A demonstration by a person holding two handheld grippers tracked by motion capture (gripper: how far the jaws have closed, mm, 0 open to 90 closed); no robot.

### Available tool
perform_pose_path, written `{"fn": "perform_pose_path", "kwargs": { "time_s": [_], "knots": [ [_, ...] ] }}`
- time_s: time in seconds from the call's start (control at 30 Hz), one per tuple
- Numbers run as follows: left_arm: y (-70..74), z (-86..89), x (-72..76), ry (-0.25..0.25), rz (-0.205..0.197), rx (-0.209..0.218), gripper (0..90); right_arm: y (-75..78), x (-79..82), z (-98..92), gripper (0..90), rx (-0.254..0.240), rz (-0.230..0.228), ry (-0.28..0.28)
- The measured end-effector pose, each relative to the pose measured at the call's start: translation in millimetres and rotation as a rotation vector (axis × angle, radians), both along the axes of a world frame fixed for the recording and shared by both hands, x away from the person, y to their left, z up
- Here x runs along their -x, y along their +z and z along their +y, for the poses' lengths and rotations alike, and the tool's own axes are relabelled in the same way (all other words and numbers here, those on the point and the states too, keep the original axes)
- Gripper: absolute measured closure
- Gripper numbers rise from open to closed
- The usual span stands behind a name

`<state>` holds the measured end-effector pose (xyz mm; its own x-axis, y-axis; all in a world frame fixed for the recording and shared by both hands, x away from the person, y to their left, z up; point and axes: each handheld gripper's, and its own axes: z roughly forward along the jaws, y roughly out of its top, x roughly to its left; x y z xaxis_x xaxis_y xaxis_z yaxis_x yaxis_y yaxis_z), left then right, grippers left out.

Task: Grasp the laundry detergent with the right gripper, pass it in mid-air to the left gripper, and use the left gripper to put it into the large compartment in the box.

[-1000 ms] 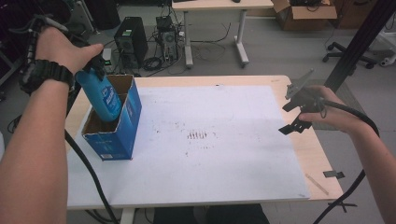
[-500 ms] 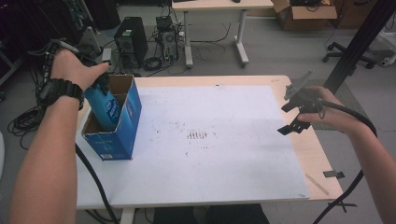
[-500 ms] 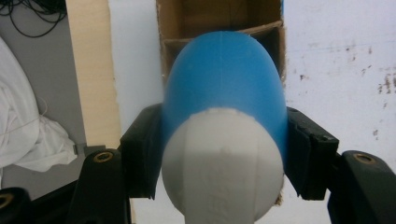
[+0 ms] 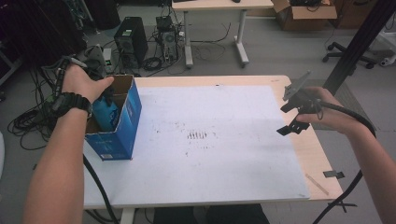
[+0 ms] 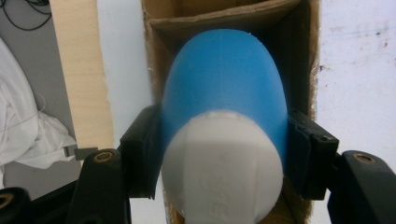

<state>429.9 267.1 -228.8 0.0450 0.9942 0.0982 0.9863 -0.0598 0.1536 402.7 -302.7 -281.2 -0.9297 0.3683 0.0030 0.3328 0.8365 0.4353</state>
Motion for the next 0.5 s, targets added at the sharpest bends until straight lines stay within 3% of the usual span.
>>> {"fn": "perform_pose_path", "kwargs": {
  "time_s": [0.5],
  "knots": [
    [-27.3, -4.1, -1.3, -0.013, 0.025, -0.003, 38.2, -1.8, 1.5, 1.5, 3.9, 0.013, 0.007, 0.006]
  ]
}}
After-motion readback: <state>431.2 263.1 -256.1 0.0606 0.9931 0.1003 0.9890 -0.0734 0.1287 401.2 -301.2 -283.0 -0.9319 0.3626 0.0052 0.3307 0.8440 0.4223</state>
